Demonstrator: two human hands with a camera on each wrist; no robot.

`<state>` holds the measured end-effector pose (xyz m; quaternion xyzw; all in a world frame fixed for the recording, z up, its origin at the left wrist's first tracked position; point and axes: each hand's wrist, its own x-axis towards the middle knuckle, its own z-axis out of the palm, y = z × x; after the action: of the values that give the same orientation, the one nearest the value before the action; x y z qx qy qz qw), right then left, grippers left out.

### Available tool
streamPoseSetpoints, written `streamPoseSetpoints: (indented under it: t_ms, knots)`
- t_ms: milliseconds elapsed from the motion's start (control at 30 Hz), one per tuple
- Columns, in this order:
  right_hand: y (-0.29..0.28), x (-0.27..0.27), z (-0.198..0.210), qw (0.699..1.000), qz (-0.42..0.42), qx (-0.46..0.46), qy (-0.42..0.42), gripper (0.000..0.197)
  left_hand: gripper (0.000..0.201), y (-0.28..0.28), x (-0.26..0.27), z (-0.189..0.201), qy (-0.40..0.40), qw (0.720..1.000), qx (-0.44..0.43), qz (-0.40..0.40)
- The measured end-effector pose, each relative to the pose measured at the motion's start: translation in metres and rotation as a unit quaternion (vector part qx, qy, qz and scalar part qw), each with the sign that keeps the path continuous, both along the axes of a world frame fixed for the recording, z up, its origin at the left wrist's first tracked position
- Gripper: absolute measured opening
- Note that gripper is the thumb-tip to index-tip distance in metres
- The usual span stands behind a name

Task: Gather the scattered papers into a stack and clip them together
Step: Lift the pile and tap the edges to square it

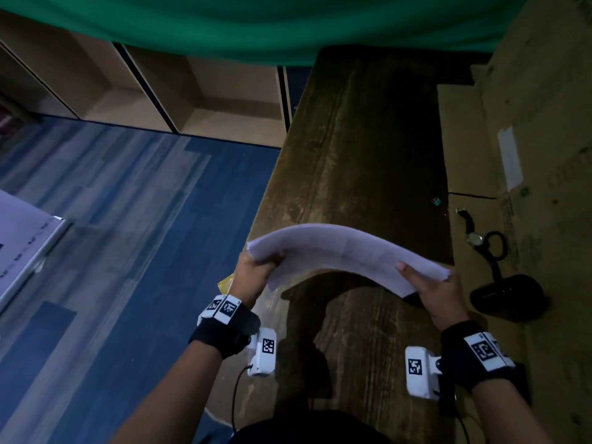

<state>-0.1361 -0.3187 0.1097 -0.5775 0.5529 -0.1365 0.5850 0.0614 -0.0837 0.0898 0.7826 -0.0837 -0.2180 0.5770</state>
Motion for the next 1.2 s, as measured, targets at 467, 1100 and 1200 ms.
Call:
streamPoseSetpoints:
  t_ms: [467,1100,1200]
  knots:
    - [-0.001,-0.009,-0.027,0.999,-0.009,-0.001,0.04,0.088,0.023,-0.003,-0.013,-0.014,-0.018,0.999,0.045,-0.012]
    - [-0.001,0.049,0.093,0.814,0.466,-0.345,-0.037,0.029,0.035,-0.049,-0.015,0.13,-0.423,0.815,0.226,-0.325]
    - [-0.006,0.038,0.095,0.875,0.389,-0.281,-0.06,0.016,0.012,-0.033,0.0,0.141,-0.38,0.86,0.198,-0.276]
